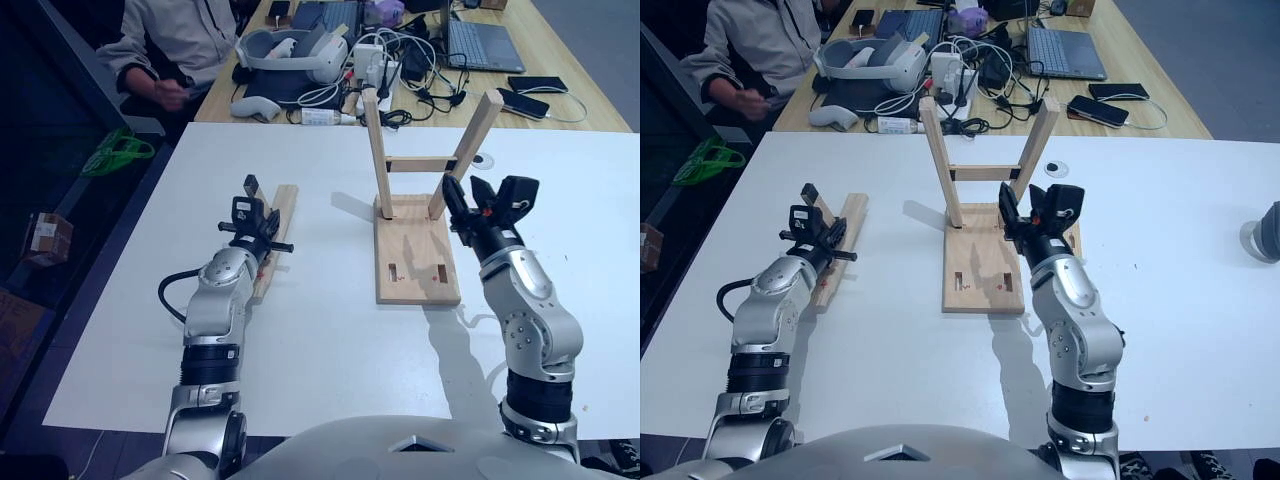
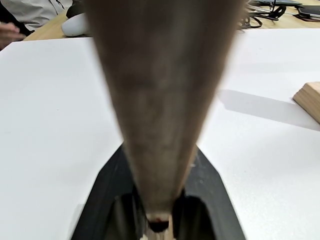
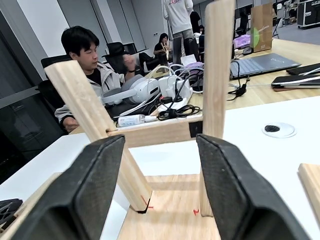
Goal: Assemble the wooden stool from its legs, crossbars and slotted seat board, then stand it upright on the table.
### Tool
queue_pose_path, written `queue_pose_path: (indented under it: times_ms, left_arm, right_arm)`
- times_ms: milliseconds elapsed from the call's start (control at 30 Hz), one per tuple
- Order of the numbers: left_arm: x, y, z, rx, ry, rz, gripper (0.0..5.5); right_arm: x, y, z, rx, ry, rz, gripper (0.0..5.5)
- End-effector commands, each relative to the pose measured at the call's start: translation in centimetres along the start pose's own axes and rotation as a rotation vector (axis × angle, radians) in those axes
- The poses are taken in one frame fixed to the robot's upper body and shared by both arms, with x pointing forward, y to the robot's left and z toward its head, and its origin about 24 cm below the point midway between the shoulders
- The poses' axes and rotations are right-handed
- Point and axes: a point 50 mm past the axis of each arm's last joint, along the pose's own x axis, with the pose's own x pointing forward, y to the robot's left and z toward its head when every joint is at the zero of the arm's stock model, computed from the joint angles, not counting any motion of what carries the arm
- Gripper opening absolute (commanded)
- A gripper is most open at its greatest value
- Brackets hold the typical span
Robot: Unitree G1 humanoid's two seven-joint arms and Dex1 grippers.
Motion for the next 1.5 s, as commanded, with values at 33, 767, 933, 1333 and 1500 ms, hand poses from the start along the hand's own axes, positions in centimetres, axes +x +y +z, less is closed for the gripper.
queue_pose_path:
  times_ms: [33,767,933,1333,1500]
  left_arm:
    - [0.3,0.2,0.1,0.045,0.024,-0.019,0.59]
    - [0.0,0.4,0.5,0.039,-0.063,0.009,0.59]
    - [0.0,-0.1,1.8,-0.017,-0.17,0.025,0.59]
    - [-0.4,-1.2,-0.1,-0.052,-0.174,0.027,0.59]
    - [-0.3,-1.5,-2.1,-0.024,-0.111,-0.005,0.59]
  right_arm:
    - [0.0,0.3,-1.0,-0.003,0.034,-0.012,2.7]
    - [-0.1,-6.4,1.4,-0.149,-0.024,-0.076,2.7]
    - [-0.7,-7.4,0.3,-0.194,-0.068,-0.082,2.7]
    - [-1.3,-9.5,-0.9,-0.23,-0.124,-0.13,2.7]
    - [-1.9,-10.8,-2.7,-0.218,-0.084,-0.159,2.7]
